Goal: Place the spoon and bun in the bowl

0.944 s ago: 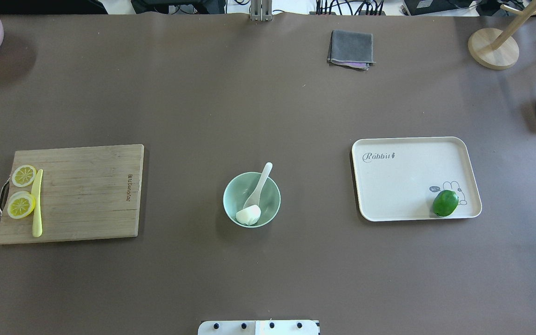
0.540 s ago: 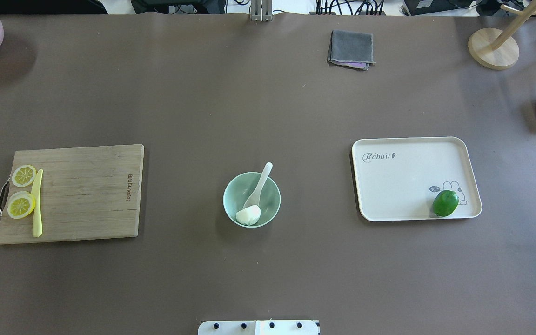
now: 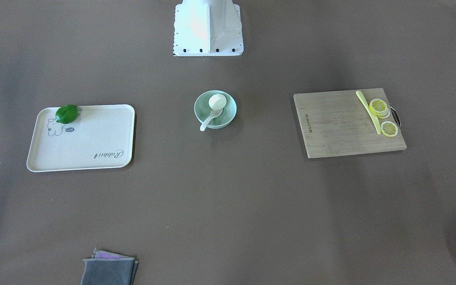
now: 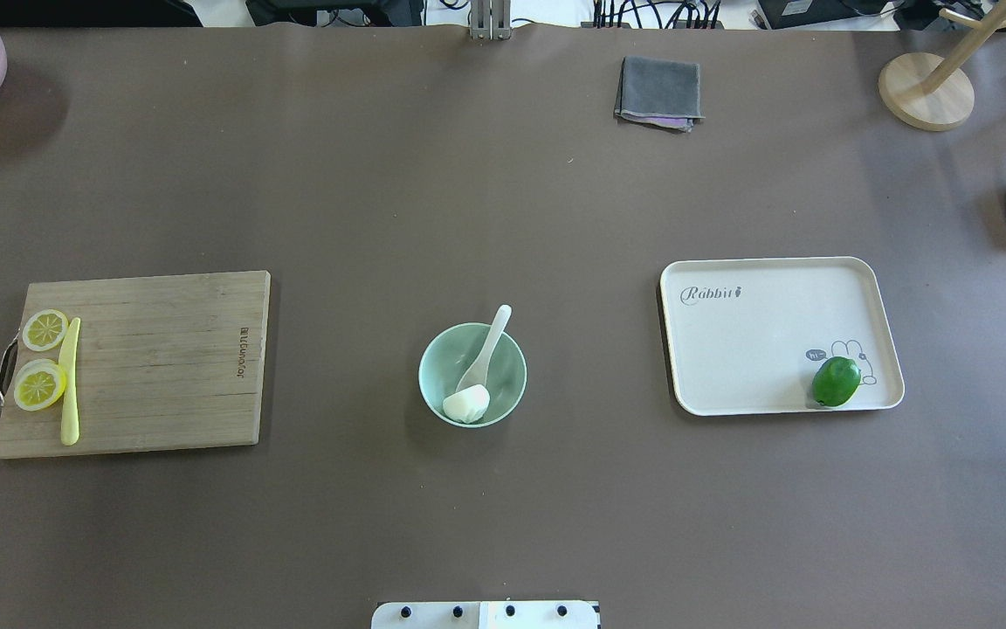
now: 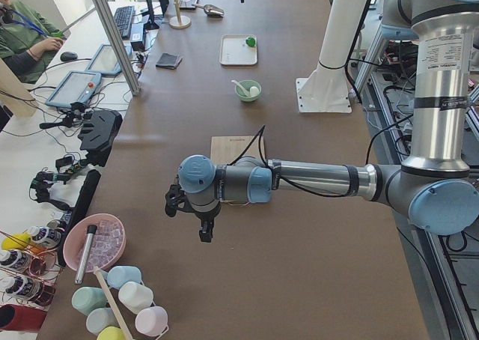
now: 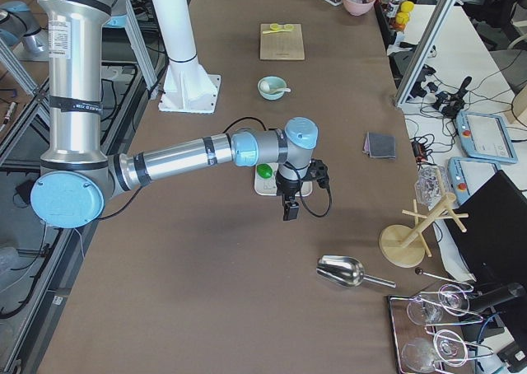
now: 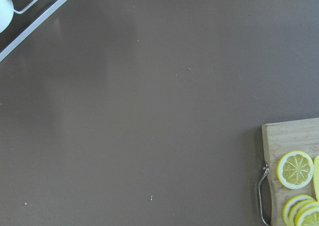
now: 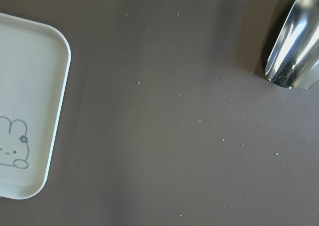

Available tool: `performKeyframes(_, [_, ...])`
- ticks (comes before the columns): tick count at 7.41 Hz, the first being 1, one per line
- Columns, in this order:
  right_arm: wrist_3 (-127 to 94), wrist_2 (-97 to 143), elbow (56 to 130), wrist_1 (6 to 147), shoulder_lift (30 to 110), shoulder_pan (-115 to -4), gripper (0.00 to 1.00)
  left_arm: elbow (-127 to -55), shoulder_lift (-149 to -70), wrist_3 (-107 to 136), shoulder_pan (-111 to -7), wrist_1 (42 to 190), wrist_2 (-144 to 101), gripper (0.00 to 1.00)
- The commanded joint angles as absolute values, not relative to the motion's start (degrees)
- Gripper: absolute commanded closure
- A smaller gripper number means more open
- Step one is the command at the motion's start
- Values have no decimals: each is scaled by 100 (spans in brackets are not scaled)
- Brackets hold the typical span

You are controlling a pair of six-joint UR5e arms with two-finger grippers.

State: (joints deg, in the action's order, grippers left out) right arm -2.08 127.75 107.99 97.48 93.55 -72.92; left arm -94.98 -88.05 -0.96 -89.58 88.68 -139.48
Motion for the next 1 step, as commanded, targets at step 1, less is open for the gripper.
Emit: performKeyframes(1, [-211,12771,10802,9747,9360,-7269,0,-9501,-8780,-97,-8947,8868,-13948,2])
